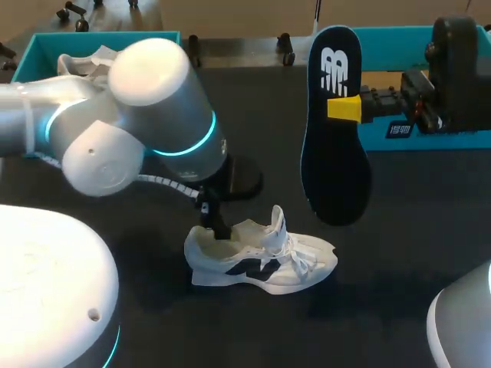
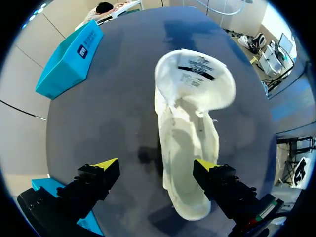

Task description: Take the shoe out of the shoebox, open the shoe tongue, remove and reinsert the insole, then place the shoe into the shoebox

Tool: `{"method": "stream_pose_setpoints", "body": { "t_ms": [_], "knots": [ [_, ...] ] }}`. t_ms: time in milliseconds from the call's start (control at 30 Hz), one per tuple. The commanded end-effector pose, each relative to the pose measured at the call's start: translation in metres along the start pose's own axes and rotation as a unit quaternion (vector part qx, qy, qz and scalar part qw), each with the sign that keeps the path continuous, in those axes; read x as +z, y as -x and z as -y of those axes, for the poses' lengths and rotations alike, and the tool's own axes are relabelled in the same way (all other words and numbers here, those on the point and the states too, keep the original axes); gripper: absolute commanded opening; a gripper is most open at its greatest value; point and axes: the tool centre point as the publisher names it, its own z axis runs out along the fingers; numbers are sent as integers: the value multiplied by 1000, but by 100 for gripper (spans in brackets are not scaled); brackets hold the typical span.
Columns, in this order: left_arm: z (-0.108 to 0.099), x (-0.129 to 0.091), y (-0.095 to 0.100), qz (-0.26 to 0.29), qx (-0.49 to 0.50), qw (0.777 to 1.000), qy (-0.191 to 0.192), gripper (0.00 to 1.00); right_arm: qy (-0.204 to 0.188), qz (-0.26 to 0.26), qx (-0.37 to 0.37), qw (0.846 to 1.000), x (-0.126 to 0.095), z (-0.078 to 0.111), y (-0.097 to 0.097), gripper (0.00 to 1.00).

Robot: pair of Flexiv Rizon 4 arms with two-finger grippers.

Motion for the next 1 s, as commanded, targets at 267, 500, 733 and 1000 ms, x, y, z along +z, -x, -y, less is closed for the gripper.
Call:
{"method": "stream_pose_setpoints", "body": {
  "t_ms": [267,500,733,1000],
  "knots": [
    [18,51,8,-17,-11,1000,7,100,-1,0,1,1000,3,-1,1,0],
    [16,62,0,-24,-6,1000,13,95,-1,0,1,1000,3,-1,1,0],
    [14,69,-4,-29,-8,999,19,74,-1,0,1,1000,3,-1,1,0],
    [13,70,-8,-30,-1,999,15,0,-1,0,1,1000,3,-1,1,0]
  ]
}}
